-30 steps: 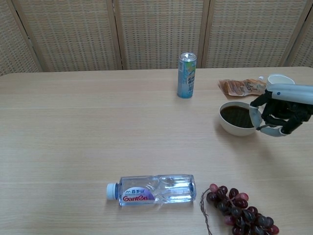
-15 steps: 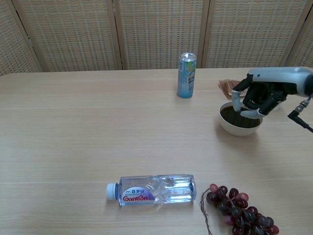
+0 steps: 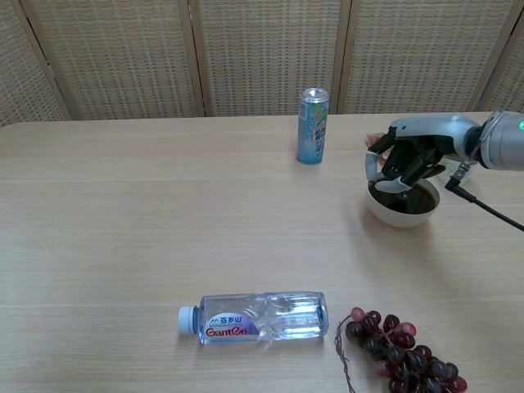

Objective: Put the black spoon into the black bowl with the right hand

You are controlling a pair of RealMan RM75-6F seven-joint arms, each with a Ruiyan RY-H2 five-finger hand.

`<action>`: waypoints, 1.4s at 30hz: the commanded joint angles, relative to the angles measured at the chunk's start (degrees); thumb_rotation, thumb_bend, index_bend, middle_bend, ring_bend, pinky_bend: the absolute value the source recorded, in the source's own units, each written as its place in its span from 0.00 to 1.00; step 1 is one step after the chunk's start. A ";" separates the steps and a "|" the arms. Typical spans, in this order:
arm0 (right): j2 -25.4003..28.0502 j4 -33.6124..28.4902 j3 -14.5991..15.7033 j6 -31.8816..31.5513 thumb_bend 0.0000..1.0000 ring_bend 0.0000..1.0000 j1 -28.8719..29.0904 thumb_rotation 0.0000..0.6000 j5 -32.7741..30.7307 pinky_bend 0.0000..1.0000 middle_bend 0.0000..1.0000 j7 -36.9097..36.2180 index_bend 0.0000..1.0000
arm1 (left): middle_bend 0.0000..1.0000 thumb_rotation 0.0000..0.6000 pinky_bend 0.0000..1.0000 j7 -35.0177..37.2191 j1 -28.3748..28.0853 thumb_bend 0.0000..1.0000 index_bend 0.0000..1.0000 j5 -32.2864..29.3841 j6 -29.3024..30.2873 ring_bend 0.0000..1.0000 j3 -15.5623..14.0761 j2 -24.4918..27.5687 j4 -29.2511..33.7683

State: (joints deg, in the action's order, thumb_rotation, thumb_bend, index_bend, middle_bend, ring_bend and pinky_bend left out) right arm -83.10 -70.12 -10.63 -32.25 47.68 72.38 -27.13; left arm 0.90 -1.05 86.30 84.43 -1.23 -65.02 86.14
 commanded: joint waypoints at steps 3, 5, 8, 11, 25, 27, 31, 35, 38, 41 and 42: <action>-1.26 2.15 0.07 1.65 0.82 0.96 0.52 1.00 -0.38 1.00 0.94 -0.96 0.78 | 0.00 1.00 0.00 -0.10 0.07 0.03 0.00 0.04 0.12 0.00 0.00 0.11 0.14; -1.38 2.83 0.28 1.97 0.82 0.96 0.46 1.00 -0.26 1.00 0.94 -1.13 0.78 | 0.00 1.00 0.00 -0.16 0.12 0.04 0.00 0.06 0.21 0.00 -0.01 0.20 0.25; -1.21 3.42 0.54 2.13 0.82 0.96 0.16 1.00 -0.11 1.00 0.94 -1.40 0.78 | 0.00 1.00 0.00 -0.30 0.13 0.04 0.00 -0.09 0.20 0.00 0.08 0.32 0.41; -1.03 4.05 0.83 2.16 0.82 0.96 -0.25 1.00 -0.02 1.00 0.94 -1.62 0.78 | 0.00 1.00 0.00 -0.49 0.09 0.04 0.00 -0.11 0.11 0.00 0.10 0.34 0.56; -3.05 9.53 -0.22 4.65 0.82 0.96 1.63 1.00 -0.37 1.00 0.94 -1.74 0.78 | 0.00 1.00 0.00 -1.27 0.13 0.04 0.00 -0.19 0.08 0.00 0.08 0.44 1.26; -3.32 9.72 -0.46 4.82 0.82 0.96 2.03 1.00 -0.25 1.00 0.94 -1.64 0.78 | 0.00 1.00 0.00 -1.23 0.20 0.04 0.00 -0.21 0.10 0.00 0.03 0.45 1.26; -3.44 9.00 -0.76 4.93 0.82 0.96 2.52 1.00 0.03 1.00 0.94 -1.52 0.78 | 0.00 1.00 0.00 -1.15 0.28 0.03 0.00 -0.24 0.05 0.00 -0.05 0.41 1.19; -2.34 5.75 -0.21 4.98 0.82 0.96 2.06 1.00 0.68 1.00 0.94 -1.66 0.78 | 0.00 1.00 0.00 -0.90 0.14 0.04 0.00 0.00 0.01 0.00 -0.01 0.31 0.96; -1.29 4.23 0.17 4.72 0.82 0.96 1.43 1.00 0.75 1.00 0.94 -1.61 0.78 | 0.00 1.00 0.00 -0.79 0.02 0.04 0.00 0.04 -0.08 0.00 0.06 0.27 0.84; -0.72 3.81 0.50 4.39 0.82 0.96 1.05 1.00 0.85 1.00 0.94 -1.20 0.78 | 0.00 1.00 0.00 -0.79 -0.08 0.04 0.00 0.06 -0.22 0.00 0.08 0.19 0.83; -0.66 3.95 0.50 4.48 0.82 0.96 1.02 1.00 0.73 1.00 0.94 -1.22 0.78 | 0.00 1.00 0.00 -0.84 -0.18 0.04 0.00 0.13 -0.33 0.00 0.09 0.15 0.87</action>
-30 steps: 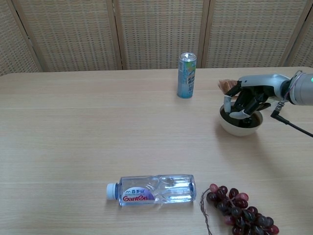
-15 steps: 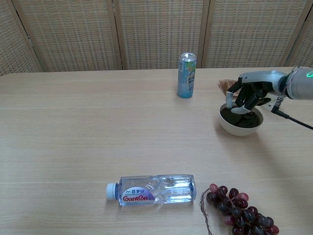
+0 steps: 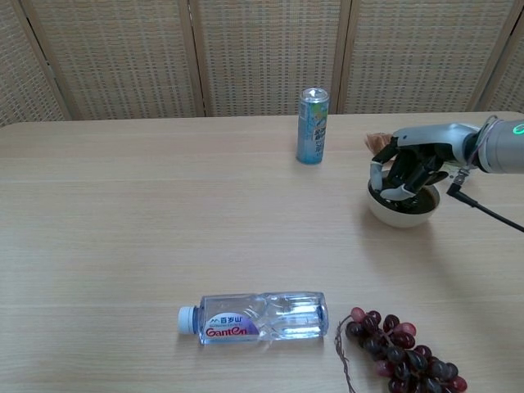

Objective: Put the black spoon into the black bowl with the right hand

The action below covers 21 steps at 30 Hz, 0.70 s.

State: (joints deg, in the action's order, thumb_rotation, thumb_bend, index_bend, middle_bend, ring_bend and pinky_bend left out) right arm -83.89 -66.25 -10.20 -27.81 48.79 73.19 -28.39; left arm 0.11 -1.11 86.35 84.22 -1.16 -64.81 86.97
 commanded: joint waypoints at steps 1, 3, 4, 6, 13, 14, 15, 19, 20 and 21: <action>0.09 0.54 0.00 0.19 0.82 0.96 -0.03 1.00 -0.26 1.00 0.94 0.05 0.78 | 0.00 1.00 0.00 -0.18 -0.19 0.04 0.00 0.17 -0.19 0.00 0.00 -0.10 0.09; -0.19 1.41 -0.16 0.40 0.82 0.96 0.16 1.00 -0.47 1.00 0.94 0.06 0.78 | 0.00 1.00 0.00 -0.33 -0.25 0.04 0.00 0.19 -0.20 0.00 0.03 -0.11 0.20; -0.35 1.86 -0.25 0.58 0.82 0.96 0.29 1.00 -0.57 1.00 0.94 -0.01 0.78 | 0.00 1.00 0.00 -0.43 -0.25 0.03 0.00 0.16 -0.19 0.00 0.05 -0.07 0.29; -0.64 2.69 -0.40 0.85 0.82 0.96 0.56 1.00 -0.61 1.00 0.94 -0.07 0.78 | 0.00 1.00 0.00 -0.61 -0.18 0.03 0.00 0.06 -0.13 0.00 0.04 -0.02 0.36; -2.26 5.97 -1.50 2.40 0.82 0.96 2.65 1.00 -0.37 1.00 0.94 -0.53 0.78 | 0.00 1.00 0.00 -1.21 -0.11 0.04 0.00 -0.34 -0.35 0.00 0.01 0.05 0.79; -2.39 6.04 -1.58 2.48 0.82 0.96 2.80 1.00 -0.32 1.00 0.94 -0.60 0.78 | 0.00 1.00 0.00 -1.21 -0.08 0.04 0.00 -0.38 -0.38 0.00 -0.02 0.03 0.78; -2.50 6.01 -1.63 2.53 0.82 0.96 2.95 1.00 -0.22 1.00 0.94 -0.62 0.78 | 0.00 1.00 0.00 -1.20 -0.06 0.04 0.00 -0.42 -0.41 0.00 -0.04 0.00 0.74; -2.37 4.64 -1.40 2.92 0.82 0.96 3.16 1.00 0.28 1.00 0.94 -0.76 0.78 | 0.00 1.00 0.00 -1.01 0.02 0.03 0.00 -0.48 -0.36 0.00 -0.06 -0.06 0.54; -2.25 4.25 -1.31 2.94 0.82 0.96 3.10 1.00 0.36 1.00 0.94 -0.81 0.78 | 0.00 1.00 0.00 -0.95 0.03 0.03 0.00 -0.47 -0.33 0.00 -0.05 -0.07 0.48; -2.10 3.77 -1.15 3.02 0.82 0.96 3.02 1.00 0.47 1.00 0.94 -0.85 0.78 | 0.00 1.00 0.00 -0.90 0.03 0.04 0.00 -0.46 -0.31 0.00 -0.03 -0.10 0.40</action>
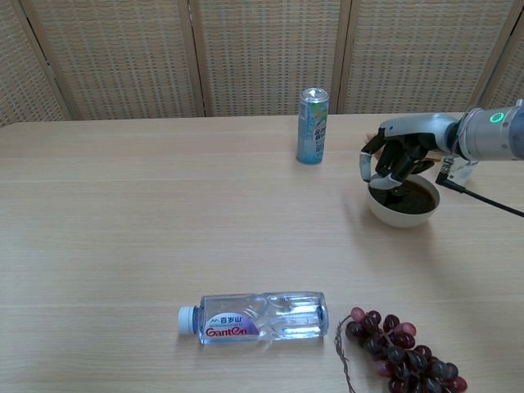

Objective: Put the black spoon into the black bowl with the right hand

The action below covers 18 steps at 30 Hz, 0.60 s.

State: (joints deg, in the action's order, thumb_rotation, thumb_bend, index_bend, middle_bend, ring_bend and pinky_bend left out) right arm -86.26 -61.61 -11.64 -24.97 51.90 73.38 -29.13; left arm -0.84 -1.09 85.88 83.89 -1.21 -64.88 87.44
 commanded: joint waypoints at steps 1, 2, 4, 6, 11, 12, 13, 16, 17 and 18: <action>0.46 -1.30 0.50 0.26 0.82 0.96 -0.18 1.00 0.43 1.00 0.94 -0.08 0.78 | 0.00 1.00 0.00 0.12 -0.02 0.04 0.00 0.03 0.05 0.00 0.06 -0.03 -0.11; 0.64 -1.67 0.67 0.19 0.82 0.96 -0.30 1.00 0.58 1.00 0.94 -0.01 0.78 | 0.00 1.00 0.00 0.20 -0.05 0.03 0.00 0.06 0.06 0.00 0.08 -0.03 -0.16; 0.90 -2.17 0.87 -0.06 0.82 0.96 -0.58 1.00 0.67 1.00 0.94 0.01 0.78 | 0.00 1.00 0.00 0.23 -0.08 0.03 0.00 0.14 0.08 0.00 0.10 -0.04 -0.24; 1.29 -2.64 1.07 -0.31 0.82 0.96 -0.91 1.00 0.73 1.00 0.94 0.01 0.78 | 0.00 1.00 0.00 0.24 -0.13 0.04 0.00 0.26 0.08 0.00 0.08 -0.03 -0.29; 1.99 -2.23 1.55 -0.50 0.82 0.96 -1.59 1.00 0.41 1.00 0.94 0.20 0.78 | 0.00 1.00 0.00 0.11 -0.27 0.04 0.00 0.31 0.02 0.00 0.17 -0.04 -0.18; 1.97 -1.87 1.58 -0.37 0.82 0.96 -1.63 1.00 0.26 1.00 0.94 0.15 0.78 | 0.00 1.00 0.00 0.05 -0.31 0.04 0.00 0.33 -0.01 0.00 0.18 -0.05 -0.13; 1.94 -1.62 1.57 -0.28 0.82 0.96 -1.65 1.00 0.15 1.00 0.94 0.08 0.78 | 0.00 1.00 0.00 0.00 -0.33 0.04 0.00 0.33 -0.03 0.00 0.19 -0.05 -0.09; 1.35 0.48 1.36 0.21 0.82 0.96 -1.27 1.00 -0.09 1.00 0.94 -0.01 0.78 | 0.00 1.00 0.00 -0.27 -0.38 0.04 0.00 0.26 -0.09 0.00 0.23 -0.16 0.12; 1.06 1.02 1.25 0.45 0.82 0.96 -1.06 1.00 -0.13 1.00 0.94 -0.11 0.78 | 0.00 1.00 0.00 -0.34 -0.37 0.03 0.00 0.22 -0.09 0.00 0.24 -0.19 0.15; 0.82 1.49 1.15 0.65 0.82 0.96 -0.85 1.00 -0.11 1.00 0.94 -0.20 0.78 | 0.00 1.00 0.00 -0.37 -0.35 0.04 0.00 0.19 -0.08 0.00 0.22 -0.23 0.19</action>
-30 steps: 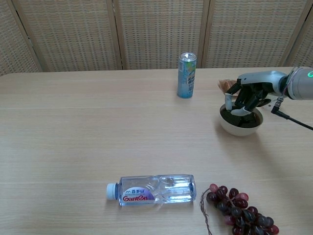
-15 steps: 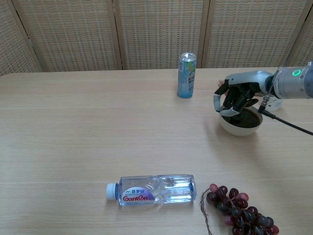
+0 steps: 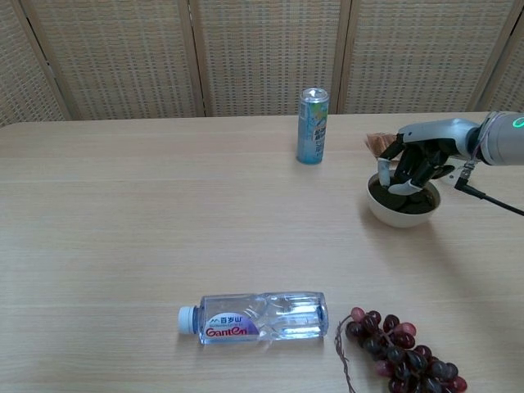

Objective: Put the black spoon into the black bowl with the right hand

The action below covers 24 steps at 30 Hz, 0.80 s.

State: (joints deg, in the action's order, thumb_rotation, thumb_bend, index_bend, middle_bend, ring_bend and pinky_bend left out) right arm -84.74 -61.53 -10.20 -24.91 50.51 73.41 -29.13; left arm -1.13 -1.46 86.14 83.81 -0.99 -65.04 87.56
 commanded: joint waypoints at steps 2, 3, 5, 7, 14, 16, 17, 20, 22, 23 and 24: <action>-1.11 2.25 -0.44 0.98 0.82 0.96 1.01 1.00 0.02 1.00 0.94 -0.25 0.78 | 0.00 1.00 0.00 -0.08 0.15 0.04 0.00 -0.06 0.09 0.00 -0.10 -0.11 0.05; -1.32 2.58 -0.55 1.10 0.82 0.96 1.21 1.00 0.07 1.00 0.94 -0.30 0.78 | 0.00 1.00 0.00 -0.07 0.21 0.04 0.00 -0.09 0.11 0.00 -0.14 -0.12 -0.01; -1.66 2.95 -0.75 1.39 0.82 0.96 1.59 1.00 0.15 1.00 0.94 -0.45 0.78 | 0.00 1.00 0.00 0.03 0.33 0.04 0.00 -0.25 0.07 0.00 -0.21 -0.13 -0.10; -1.99 2.72 -0.87 1.66 0.82 0.96 1.91 1.00 0.29 1.00 0.94 -0.65 0.78 | 0.00 1.00 0.00 0.26 0.53 0.04 0.00 -0.46 0.07 0.00 -0.32 -0.14 -0.30; -1.32 0.07 -0.64 2.53 0.82 0.96 1.94 1.00 0.60 1.00 0.94 -1.25 0.78 | 0.00 1.00 0.00 0.94 0.87 0.04 0.00 -0.33 0.51 0.00 -0.41 -0.18 -0.96; -1.05 -0.35 -0.50 2.49 0.82 0.96 1.79 1.00 0.69 1.00 0.94 -1.20 0.78 | 0.00 1.00 0.00 1.03 0.89 0.04 0.00 -0.31 0.52 0.00 -0.42 -0.18 -1.03; -0.78 -0.73 -0.41 2.45 0.82 0.96 1.64 1.00 0.72 1.00 0.94 -1.23 0.78 | 0.00 1.00 0.00 1.10 0.91 0.04 0.00 -0.28 0.54 0.00 -0.43 -0.19 -1.07; 0.05 -1.43 -0.11 2.02 0.82 0.96 1.05 1.00 0.71 1.00 0.94 -1.05 0.78 | 0.00 1.00 0.00 1.25 0.86 0.03 0.00 -0.17 0.50 0.00 -0.43 -0.26 -1.22; 0.50 -1.64 -0.02 1.80 0.82 0.96 0.68 1.00 0.48 1.00 0.94 -1.01 0.78 | 0.00 1.00 0.00 1.30 0.80 0.04 0.00 -0.02 0.51 0.00 -0.43 -0.29 -1.25; 0.65 -1.71 0.00 1.70 0.82 0.96 0.56 1.00 0.42 1.00 0.94 -0.98 0.78 | 0.00 1.00 0.00 1.30 0.77 0.04 0.00 0.02 0.50 0.00 -0.41 -0.30 -1.25; 0.78 -1.79 0.02 1.55 0.82 0.96 0.42 1.00 0.37 1.00 0.94 -0.95 0.78 | 0.00 1.00 0.00 1.30 0.75 0.04 0.00 0.05 0.50 0.00 -0.40 -0.30 -1.24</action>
State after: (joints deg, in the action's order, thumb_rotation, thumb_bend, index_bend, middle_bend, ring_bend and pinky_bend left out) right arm -84.04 -63.25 -10.21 -23.27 51.02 73.82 -30.12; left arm 0.17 -0.71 86.18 84.31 -1.39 -65.34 86.32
